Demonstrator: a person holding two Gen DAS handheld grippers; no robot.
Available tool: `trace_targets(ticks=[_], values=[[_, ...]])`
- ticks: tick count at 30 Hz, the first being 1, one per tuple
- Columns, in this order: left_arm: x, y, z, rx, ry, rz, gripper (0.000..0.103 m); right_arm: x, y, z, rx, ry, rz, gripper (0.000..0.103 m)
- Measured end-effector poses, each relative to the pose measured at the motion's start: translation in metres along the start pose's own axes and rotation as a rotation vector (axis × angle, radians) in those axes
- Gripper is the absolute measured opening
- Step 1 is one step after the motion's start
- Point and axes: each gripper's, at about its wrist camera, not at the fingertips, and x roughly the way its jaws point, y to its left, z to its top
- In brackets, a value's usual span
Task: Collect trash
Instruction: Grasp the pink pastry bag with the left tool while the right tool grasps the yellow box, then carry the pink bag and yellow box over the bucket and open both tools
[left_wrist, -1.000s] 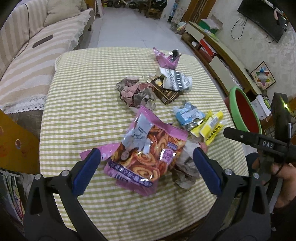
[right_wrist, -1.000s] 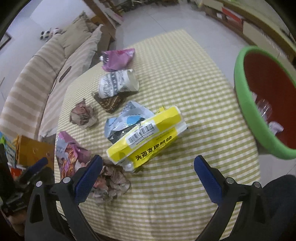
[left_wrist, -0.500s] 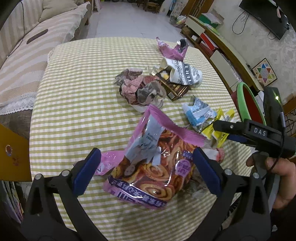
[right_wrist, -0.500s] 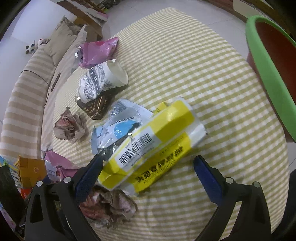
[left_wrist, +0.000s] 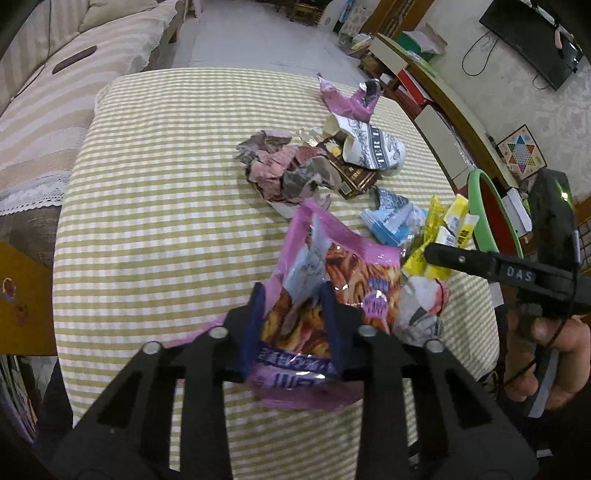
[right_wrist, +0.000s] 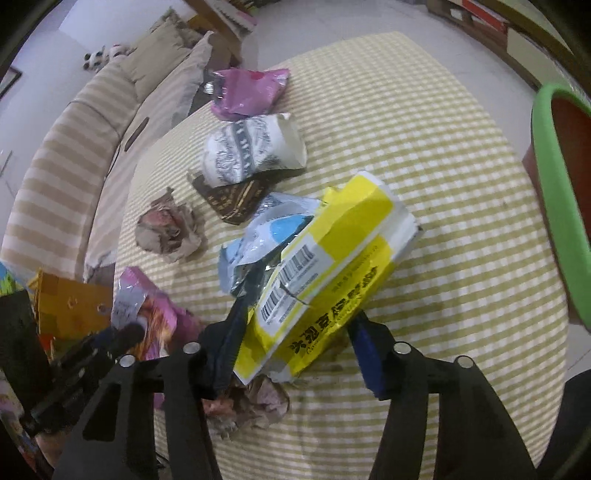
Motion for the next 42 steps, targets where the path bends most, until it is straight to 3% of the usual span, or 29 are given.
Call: trace_targets(ticks=[8,11,31,42], values=[[-0.012,-0.008,-0.004,0.022,-0.016,0.006,0.01,-0.027,0.011,-0.007,-0.081,-0.045,-0.032,0.046],[-0.019,-0.013,-0.005,0.039,-0.029,0.022,0.005,-0.038,0.014,-0.01,-0.104,-0.063,-0.038,0.04],[-0.08,-0.058,0.01,0.105,-0.187,0.11,0.005,-0.104,0.019,-0.015,-0.142,-0.179,-0.01,0.039],[-0.082,-0.11,0.033,0.165,-0.23,0.065,0.005,-0.14,-0.019,-0.005,-0.088,-0.253,-0.035,0.039]])
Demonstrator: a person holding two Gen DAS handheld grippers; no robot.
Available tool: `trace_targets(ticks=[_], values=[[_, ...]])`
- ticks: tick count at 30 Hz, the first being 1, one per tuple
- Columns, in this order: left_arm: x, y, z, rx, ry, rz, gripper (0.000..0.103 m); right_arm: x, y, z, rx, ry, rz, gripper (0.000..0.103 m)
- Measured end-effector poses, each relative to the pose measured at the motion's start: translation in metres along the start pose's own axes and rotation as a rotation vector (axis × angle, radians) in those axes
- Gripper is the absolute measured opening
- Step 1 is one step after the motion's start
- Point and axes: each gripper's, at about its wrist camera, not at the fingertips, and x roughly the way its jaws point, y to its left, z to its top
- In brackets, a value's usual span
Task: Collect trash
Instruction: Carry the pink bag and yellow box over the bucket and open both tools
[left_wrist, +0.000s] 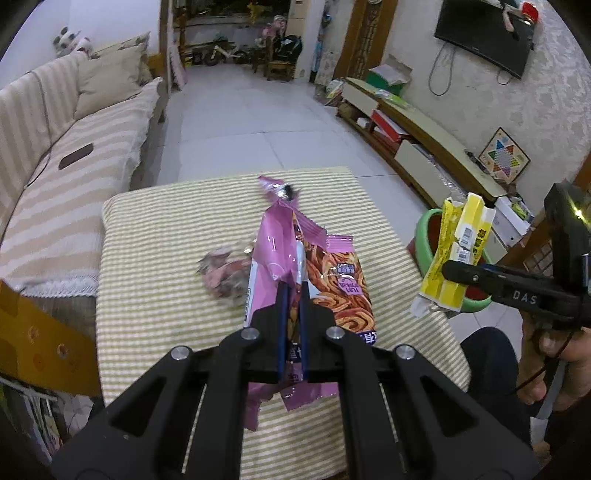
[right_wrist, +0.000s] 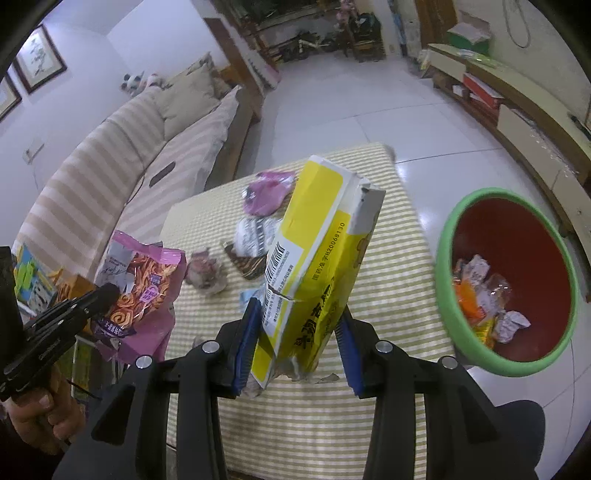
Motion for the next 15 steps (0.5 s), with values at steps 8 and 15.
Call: trace_targets(ticks=[8,15], values=[[0.021,-0.048,0.022,0.034,-0.004,-0.082,0.005,-0.026,-0.046,0.01,0.056,-0.043,-0.046,0.039],[0.046,-0.101,0.046,0.078,0.002,-0.15,0.005,-0.046,-0.097,0.019,0.117,-0.075,-0.09,0.039]])
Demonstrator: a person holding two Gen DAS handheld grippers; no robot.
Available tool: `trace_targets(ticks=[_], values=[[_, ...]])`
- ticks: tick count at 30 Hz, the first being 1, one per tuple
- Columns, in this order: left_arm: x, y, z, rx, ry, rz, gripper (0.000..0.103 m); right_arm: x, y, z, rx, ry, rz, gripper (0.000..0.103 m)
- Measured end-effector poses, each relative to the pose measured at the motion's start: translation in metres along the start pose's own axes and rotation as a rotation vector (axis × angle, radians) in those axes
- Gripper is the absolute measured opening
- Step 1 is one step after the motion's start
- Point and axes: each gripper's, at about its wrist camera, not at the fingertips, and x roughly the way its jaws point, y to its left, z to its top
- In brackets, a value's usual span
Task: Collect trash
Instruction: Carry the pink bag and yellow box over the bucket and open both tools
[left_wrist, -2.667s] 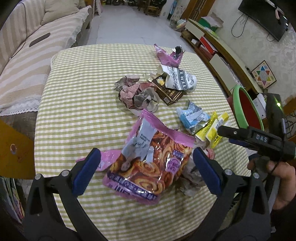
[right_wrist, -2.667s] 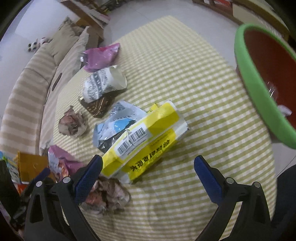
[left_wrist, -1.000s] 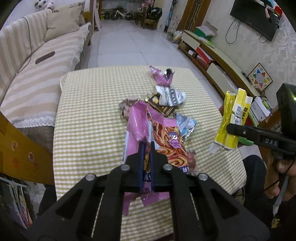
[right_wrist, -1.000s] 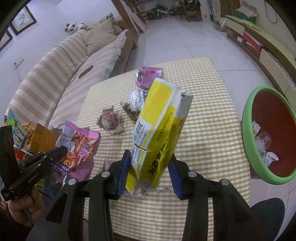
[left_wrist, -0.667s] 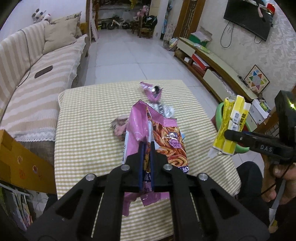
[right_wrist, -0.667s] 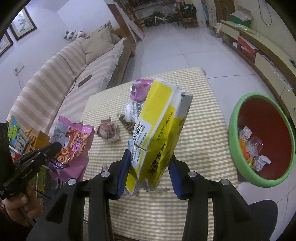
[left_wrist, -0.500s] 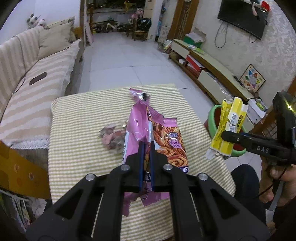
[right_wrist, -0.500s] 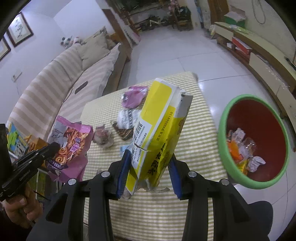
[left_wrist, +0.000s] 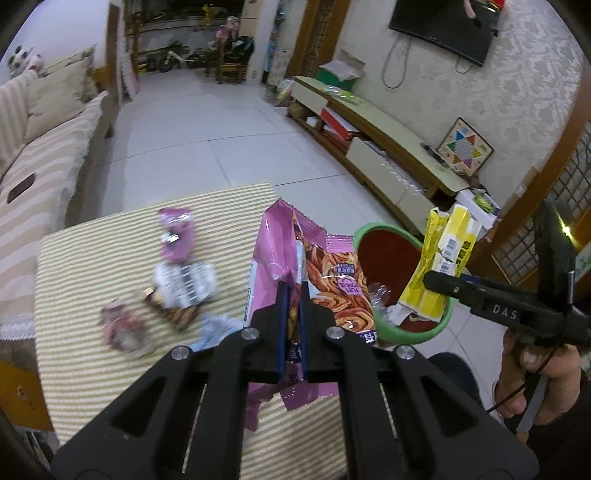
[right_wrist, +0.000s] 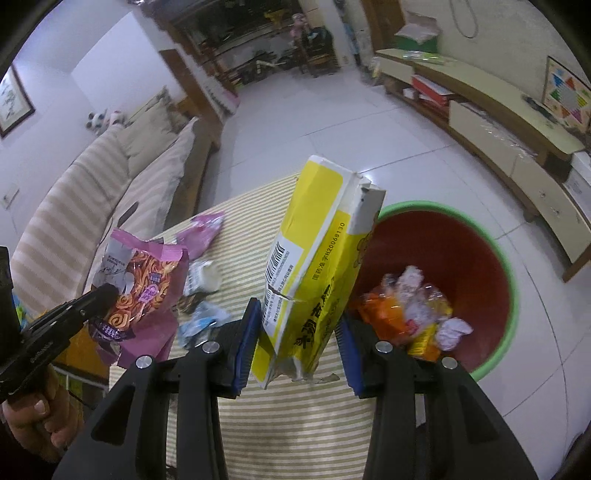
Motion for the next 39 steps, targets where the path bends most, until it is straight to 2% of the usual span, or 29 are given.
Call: trace_targets(ticks=[8,16,22,32,36,38,39], values=[[0.039,-0.055,0.026,0.058,0.026,-0.067,0.005,-0.005,-0.059,0.015,0.054,-0.013,-0.052,0.039],[0.078,-0.098,0.04,0.093,0.064,-0.118,0.006,-0.001,-0.105,0.022,0.086,0.006,-0.101,0.039],[0.106,-0.122,0.046,0.107,0.095,-0.144,0.007,0.008,-0.125,0.019,0.099,0.043,-0.122,0.04],[0.133,-0.129,0.053,0.099,0.13,-0.176,0.012,0.018,-0.133,0.021,0.102,0.06,-0.148,0.041],[0.134,-0.129,0.055,0.085,0.13,-0.182,0.023,0.019,-0.131,0.021,0.105,0.061,-0.158,0.047],[0.134,-0.129,0.056,0.077,0.122,-0.18,0.054,0.02,-0.132,0.022,0.105,0.065,-0.162,0.048],[0.132,-0.127,0.058,0.074,0.113,-0.178,0.058,0.02,-0.132,0.022,0.103,0.065,-0.165,0.05]])
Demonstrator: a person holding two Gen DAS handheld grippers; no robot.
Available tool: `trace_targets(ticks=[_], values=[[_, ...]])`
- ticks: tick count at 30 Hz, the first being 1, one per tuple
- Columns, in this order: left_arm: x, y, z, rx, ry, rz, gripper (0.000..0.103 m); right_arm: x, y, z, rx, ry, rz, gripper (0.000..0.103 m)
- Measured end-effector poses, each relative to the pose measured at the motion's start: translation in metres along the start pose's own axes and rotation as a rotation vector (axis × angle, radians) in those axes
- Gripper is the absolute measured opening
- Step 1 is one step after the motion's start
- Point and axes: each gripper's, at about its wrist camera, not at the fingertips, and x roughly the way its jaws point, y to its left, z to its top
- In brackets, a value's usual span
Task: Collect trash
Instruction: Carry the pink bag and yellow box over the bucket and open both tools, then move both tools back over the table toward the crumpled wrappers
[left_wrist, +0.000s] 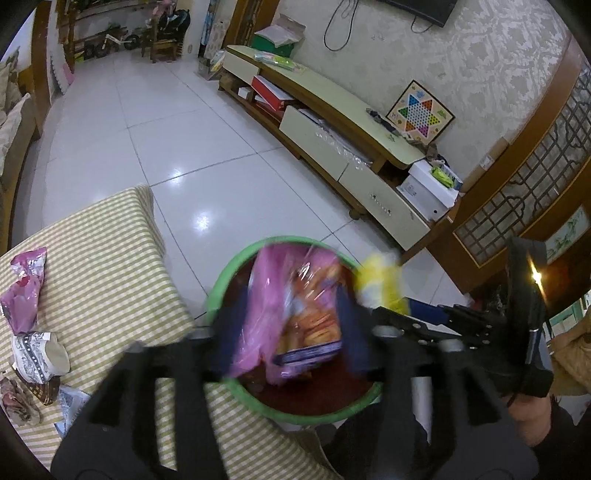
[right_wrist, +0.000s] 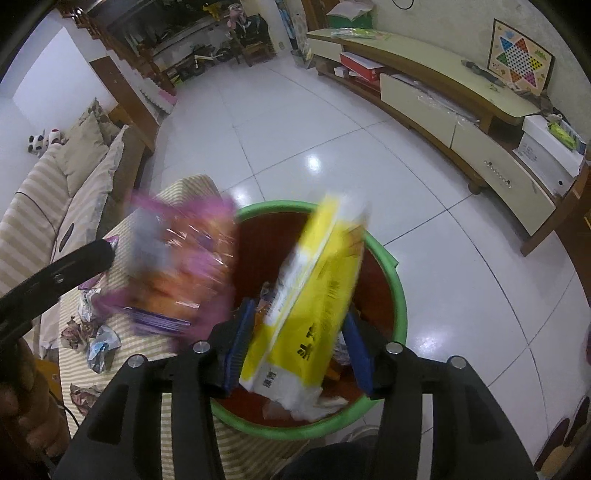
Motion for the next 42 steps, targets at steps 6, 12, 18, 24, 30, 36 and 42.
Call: trace_targets(ticks=[6,12,18,24,30,36,42], values=[[-0.012,0.009,0.0,-0.027,-0.041,0.034,0.088,-0.005,0.005,0.0,-0.013,-0.019,-0.023,0.073],[-0.031,0.025,0.0,-0.069,-0.079,0.07,0.098,-0.012,0.015,-0.001,-0.024,-0.038,-0.025,0.084],[-0.06,0.04,-0.008,-0.093,-0.113,0.097,0.098,-0.02,0.033,-0.002,-0.048,-0.06,-0.006,0.091],[-0.094,0.064,-0.027,-0.123,-0.135,0.143,0.098,-0.024,0.071,-0.012,-0.08,-0.066,0.032,0.094],[-0.137,0.104,-0.059,-0.166,-0.158,0.215,0.098,-0.023,0.118,-0.03,-0.138,-0.054,0.073,0.096],[-0.18,0.149,-0.096,-0.26,-0.178,0.291,0.098,-0.02,0.163,-0.048,-0.182,-0.035,0.113,0.096],[-0.216,0.177,-0.126,-0.312,-0.197,0.336,0.098,-0.02,0.212,-0.065,-0.259,-0.018,0.142,0.096]])
